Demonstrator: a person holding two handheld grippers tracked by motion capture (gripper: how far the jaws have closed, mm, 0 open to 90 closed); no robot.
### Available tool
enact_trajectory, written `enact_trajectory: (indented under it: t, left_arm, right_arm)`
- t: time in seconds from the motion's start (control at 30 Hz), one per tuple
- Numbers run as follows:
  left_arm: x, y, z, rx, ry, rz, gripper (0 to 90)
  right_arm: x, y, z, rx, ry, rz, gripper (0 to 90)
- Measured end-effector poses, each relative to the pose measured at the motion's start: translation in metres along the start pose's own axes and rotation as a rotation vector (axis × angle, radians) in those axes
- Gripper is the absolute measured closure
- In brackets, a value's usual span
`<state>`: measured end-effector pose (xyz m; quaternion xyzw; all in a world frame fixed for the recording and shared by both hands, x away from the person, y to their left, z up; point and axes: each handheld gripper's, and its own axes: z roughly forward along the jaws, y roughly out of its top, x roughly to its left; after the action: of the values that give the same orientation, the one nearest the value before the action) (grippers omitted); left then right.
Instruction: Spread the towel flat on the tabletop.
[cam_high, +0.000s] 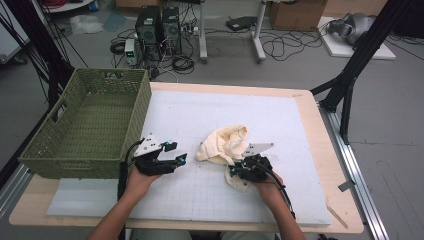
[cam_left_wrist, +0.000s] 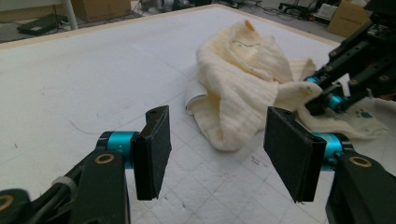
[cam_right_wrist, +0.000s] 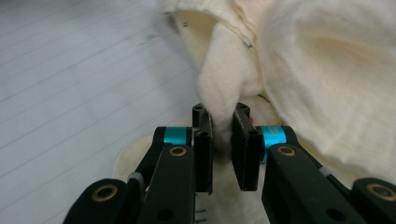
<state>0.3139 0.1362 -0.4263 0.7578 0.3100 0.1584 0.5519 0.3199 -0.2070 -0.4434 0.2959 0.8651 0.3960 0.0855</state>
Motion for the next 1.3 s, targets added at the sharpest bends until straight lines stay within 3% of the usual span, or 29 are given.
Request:
enact_trajectory:
  t: [0.03, 0.07, 0.1, 0.17, 0.23, 0.27, 0.33, 0.37, 0.4, 0.53, 0.6, 0.67, 0.8, 0.97, 1.1, 1.23, 1.3]
  left_arm:
    - [0.0, 0.0, 0.0, 0.002, -0.003, 0.003, 42.5]
    - [-0.001, 0.0, 0.0, -0.001, -0.004, 0.003, 42.5]
    - [-0.001, 0.0, 0.0, 0.0, -0.007, 0.007, 43.5]
    - [-0.002, 0.001, 0.0, 0.003, -0.022, 0.015, 44.8]
    - [-0.005, 0.002, 0.001, 0.008, -0.052, 0.042, 51.3]
    - [-0.008, 0.003, 0.001, 0.01, -0.067, 0.054, 51.3]
    - [-0.013, 0.006, 0.003, 0.012, -0.094, 0.084, 53.0]
    - [-0.016, 0.007, 0.006, 0.012, -0.108, 0.097, 52.1]
    - [-0.018, 0.008, 0.008, 0.017, -0.118, 0.101, 52.1]
    - [-0.026, 0.011, 0.022, 0.046, -0.115, 0.108, 42.1]
    - [-0.033, 0.01, 0.035, 0.092, -0.129, 0.152, 40.0]
    - [-0.034, 0.011, 0.039, 0.108, -0.138, 0.166, 40.2]
    - [-0.044, 0.018, 0.058, 0.133, -0.145, 0.212, 50.0]
    - [-0.054, 0.018, 0.081, 0.211, -0.138, 0.262, 51.9]
    - [-0.057, 0.015, 0.088, 0.263, -0.11, 0.288, 59.3]
    - [-0.053, 0.014, 0.087, 0.291, -0.075, 0.28, 82.7]
    - [-0.051, 0.016, 0.085, 0.266, -0.092, 0.252, 85.1]
  right_arm:
    - [0.008, -0.002, -0.002, 0.001, 0.053, -0.02, 80.3]
    - [0.008, -0.002, -0.002, 0.001, 0.053, -0.02, 80.3]
    - [0.016, -0.006, -0.004, 0.001, 0.111, -0.041, 78.9]
    - [0.019, -0.007, -0.005, 0.003, 0.125, -0.045, 77.1]
    - [0.023, -0.011, -0.013, -0.021, 0.131, -0.028, 65.0]
    - [0.023, -0.011, -0.013, -0.021, 0.131, -0.028, 65.0]
    - [0.023, -0.01, -0.023, -0.054, 0.111, -0.023, 58.8]
    - [0.02, -0.009, -0.034, -0.099, 0.091, -0.017, 56.2]
    - [0.02, -0.009, -0.034, -0.099, 0.091, -0.017, 56.2]
    - [0.013, -0.011, -0.051, -0.13, 0.012, -0.001, 53.2]
    - [0.008, -0.016, -0.057, -0.135, -0.036, 0.012, 49.7]
    - [0.007, -0.017, -0.057, -0.136, -0.04, 0.016, 49.6]
    - [0.002, -0.021, -0.062, -0.155, -0.063, 0.032, 48.8]
    - [0.0, -0.022, -0.066, -0.173, -0.067, 0.036, 48.4]
    - [-0.001, -0.022, -0.068, -0.186, -0.068, 0.037, 48.4]
    - [-0.001, -0.022, -0.068, -0.188, -0.07, 0.039, 47.4]
    - [-0.001, -0.022, -0.068, -0.182, -0.071, 0.041, 47.1]
